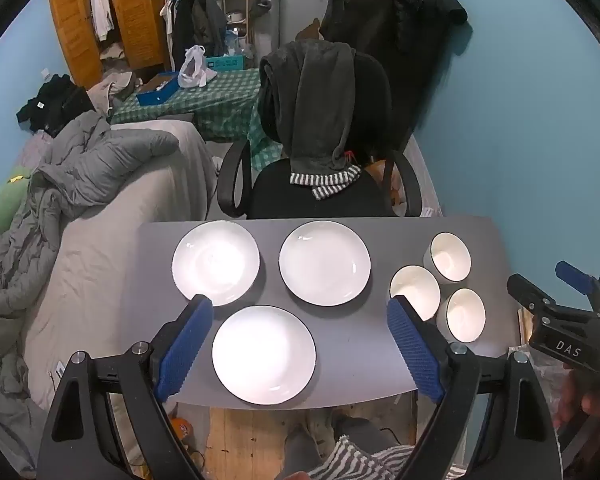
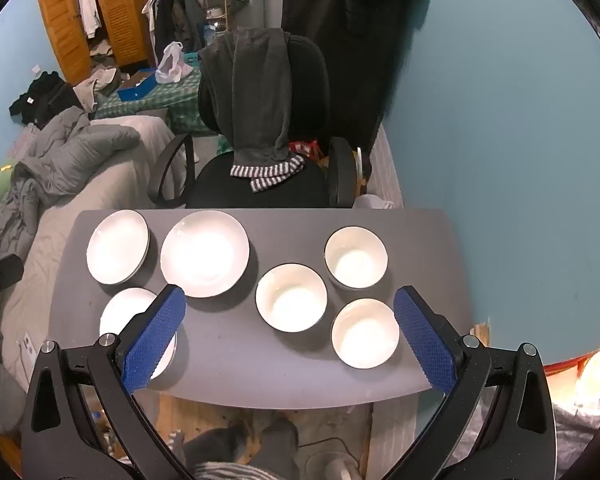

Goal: Organize plates and bowls

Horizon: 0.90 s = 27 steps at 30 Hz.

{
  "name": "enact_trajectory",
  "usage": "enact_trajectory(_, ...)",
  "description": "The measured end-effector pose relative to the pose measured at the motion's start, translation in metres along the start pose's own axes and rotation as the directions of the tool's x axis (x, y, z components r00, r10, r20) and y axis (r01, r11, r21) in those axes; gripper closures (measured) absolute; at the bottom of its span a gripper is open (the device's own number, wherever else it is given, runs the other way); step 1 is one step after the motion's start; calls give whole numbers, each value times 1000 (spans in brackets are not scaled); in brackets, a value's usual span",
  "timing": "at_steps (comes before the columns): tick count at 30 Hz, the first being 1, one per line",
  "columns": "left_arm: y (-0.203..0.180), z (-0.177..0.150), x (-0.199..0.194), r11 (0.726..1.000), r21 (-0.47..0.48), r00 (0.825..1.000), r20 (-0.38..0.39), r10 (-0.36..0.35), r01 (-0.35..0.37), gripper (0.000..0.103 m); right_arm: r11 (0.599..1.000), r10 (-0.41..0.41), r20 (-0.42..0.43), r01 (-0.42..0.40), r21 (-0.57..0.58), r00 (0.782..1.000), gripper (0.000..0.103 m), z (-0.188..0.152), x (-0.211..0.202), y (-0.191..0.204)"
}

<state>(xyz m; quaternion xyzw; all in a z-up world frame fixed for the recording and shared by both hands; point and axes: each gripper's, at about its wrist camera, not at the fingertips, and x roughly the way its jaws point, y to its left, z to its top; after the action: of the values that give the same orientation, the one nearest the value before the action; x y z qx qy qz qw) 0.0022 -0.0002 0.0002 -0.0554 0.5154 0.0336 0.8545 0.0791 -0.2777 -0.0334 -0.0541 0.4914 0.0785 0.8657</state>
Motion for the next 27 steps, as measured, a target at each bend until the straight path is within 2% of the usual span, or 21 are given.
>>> enact_trajectory(6, -6, -5, 0, 1000, 12, 998, 51, 21, -22, 13, 1000, 2, 1, -2, 0, 1000, 1, 0, 1, 0)
enact_trajectory(16, 10, -4, -1, 999, -25, 999, 37, -30, 31, 16, 1000, 6, 2, -6, 2, 1000, 1, 1, 2, -1)
enact_trajectory(27, 0, -2, 2, 1000, 3, 1000, 26, -10, 10, 16, 1000, 8, 0, -8, 3, 1000, 1, 1, 2, -1)
